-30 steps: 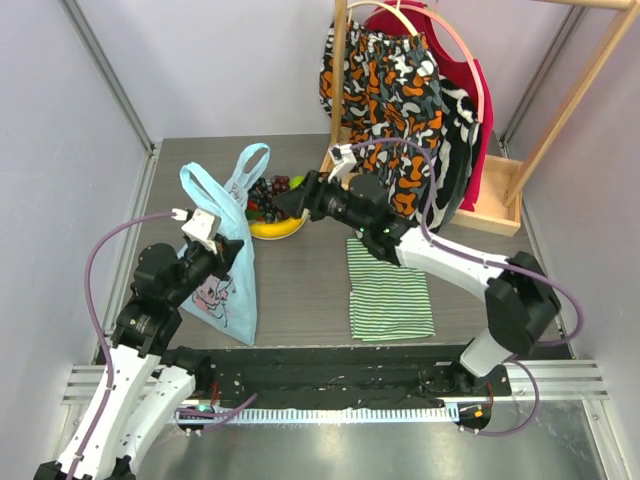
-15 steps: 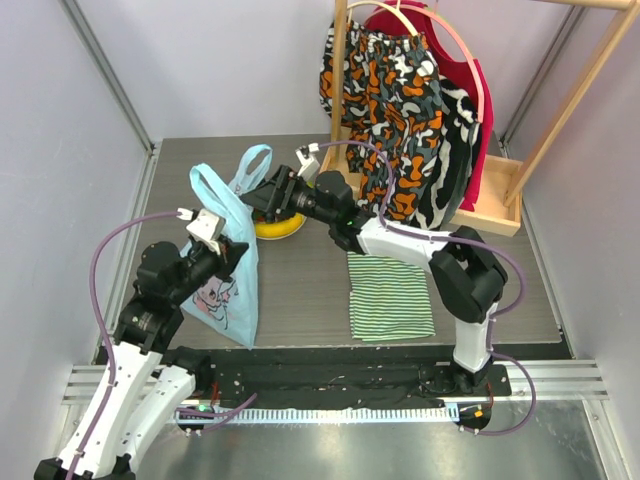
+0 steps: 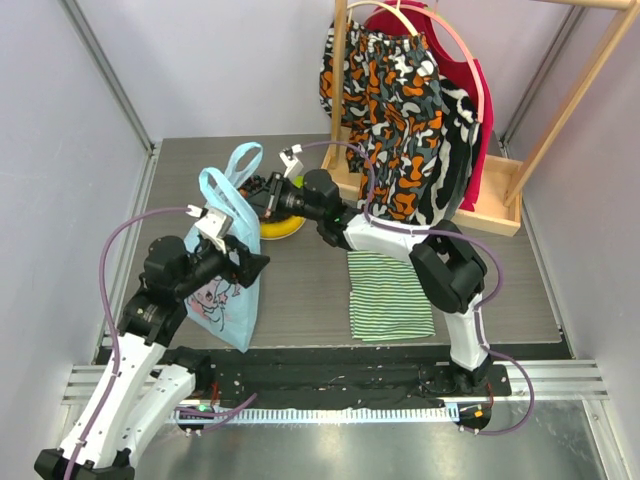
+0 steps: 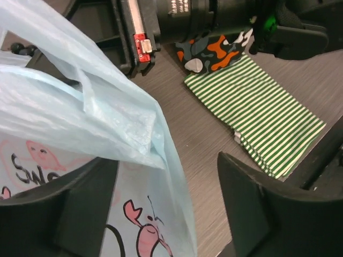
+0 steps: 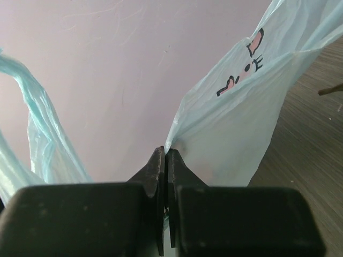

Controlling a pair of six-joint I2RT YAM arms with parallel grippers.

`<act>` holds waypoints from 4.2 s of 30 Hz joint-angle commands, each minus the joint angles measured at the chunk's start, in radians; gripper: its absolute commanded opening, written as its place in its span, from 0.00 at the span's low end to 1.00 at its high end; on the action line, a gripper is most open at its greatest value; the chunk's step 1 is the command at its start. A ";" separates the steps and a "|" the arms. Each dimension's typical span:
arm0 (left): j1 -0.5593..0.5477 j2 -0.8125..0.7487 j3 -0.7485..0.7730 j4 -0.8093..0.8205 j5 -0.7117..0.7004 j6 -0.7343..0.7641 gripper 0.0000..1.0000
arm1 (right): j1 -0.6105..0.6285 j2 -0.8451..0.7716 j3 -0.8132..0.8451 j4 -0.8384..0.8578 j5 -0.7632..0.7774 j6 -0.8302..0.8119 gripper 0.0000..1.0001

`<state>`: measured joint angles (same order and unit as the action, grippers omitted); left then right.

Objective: Place the fruits into the plastic bag

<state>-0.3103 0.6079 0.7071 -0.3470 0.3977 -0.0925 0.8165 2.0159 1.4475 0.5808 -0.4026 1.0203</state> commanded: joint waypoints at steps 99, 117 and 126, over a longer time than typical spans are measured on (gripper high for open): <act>0.082 0.078 -0.037 0.608 0.276 -0.494 0.00 | 0.085 -0.654 -0.430 -0.099 0.441 -0.258 0.85; 0.082 0.075 -0.044 0.602 0.299 -0.478 0.00 | 0.079 -0.626 -0.401 -0.088 0.516 -0.252 0.84; 0.080 0.084 -0.044 0.602 0.313 -0.477 0.01 | 0.078 -0.559 -0.369 -0.084 0.449 -0.226 0.45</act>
<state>-0.2333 0.6949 0.6632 0.2131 0.6922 -0.5892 0.8963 1.4551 1.0321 0.4408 0.0704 0.7822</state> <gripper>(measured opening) 0.013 0.658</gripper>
